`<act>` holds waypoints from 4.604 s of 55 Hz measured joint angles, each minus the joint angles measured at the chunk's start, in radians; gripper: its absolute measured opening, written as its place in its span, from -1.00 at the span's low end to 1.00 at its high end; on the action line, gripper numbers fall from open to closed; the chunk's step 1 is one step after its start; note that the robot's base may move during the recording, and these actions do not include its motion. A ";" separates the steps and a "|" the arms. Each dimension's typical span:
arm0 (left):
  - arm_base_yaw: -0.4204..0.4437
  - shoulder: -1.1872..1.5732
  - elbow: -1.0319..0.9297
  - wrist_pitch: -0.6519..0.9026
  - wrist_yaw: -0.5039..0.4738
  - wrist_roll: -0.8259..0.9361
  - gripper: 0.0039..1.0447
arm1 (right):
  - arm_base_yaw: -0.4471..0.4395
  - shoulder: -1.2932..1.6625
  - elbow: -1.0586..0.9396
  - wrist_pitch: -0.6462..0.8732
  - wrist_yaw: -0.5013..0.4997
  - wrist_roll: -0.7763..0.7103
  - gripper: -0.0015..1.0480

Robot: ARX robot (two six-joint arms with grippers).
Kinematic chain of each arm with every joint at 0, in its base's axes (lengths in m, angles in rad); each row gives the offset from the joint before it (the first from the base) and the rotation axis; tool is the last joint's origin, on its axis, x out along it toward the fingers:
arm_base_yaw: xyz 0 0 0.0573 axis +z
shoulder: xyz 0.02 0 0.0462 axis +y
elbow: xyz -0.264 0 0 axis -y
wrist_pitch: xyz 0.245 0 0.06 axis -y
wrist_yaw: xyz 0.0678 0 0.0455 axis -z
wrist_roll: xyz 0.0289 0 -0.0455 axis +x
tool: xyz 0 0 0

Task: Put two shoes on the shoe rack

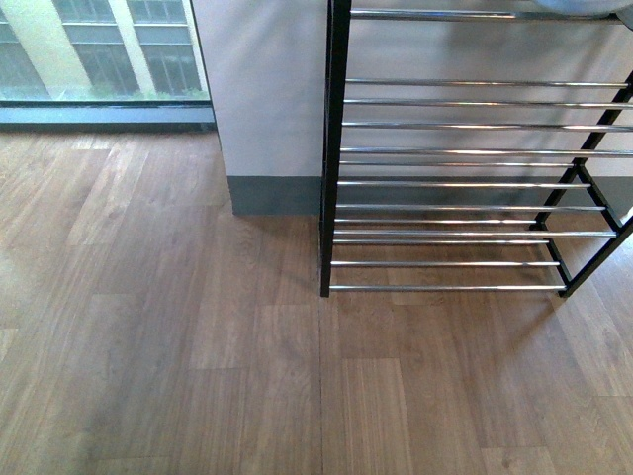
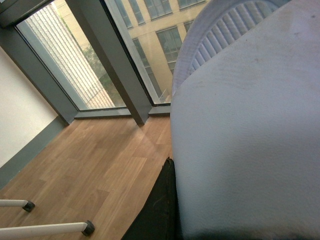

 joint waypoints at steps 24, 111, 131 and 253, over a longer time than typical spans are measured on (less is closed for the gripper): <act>0.000 0.000 0.000 0.000 0.000 0.000 -0.97 | -0.010 -0.188 -0.140 -0.177 -0.123 0.056 0.84; 0.000 0.000 0.000 0.000 0.000 0.000 -0.97 | 0.030 -1.333 -1.625 0.652 -0.356 0.053 -0.97; 0.000 0.000 0.000 0.000 0.000 0.000 -0.97 | 0.030 -1.526 -1.676 0.527 -0.356 0.053 -0.97; 0.033 0.406 0.352 -0.192 0.435 -0.395 -0.97 | 0.031 -2.116 -1.676 -0.053 -0.353 0.053 0.82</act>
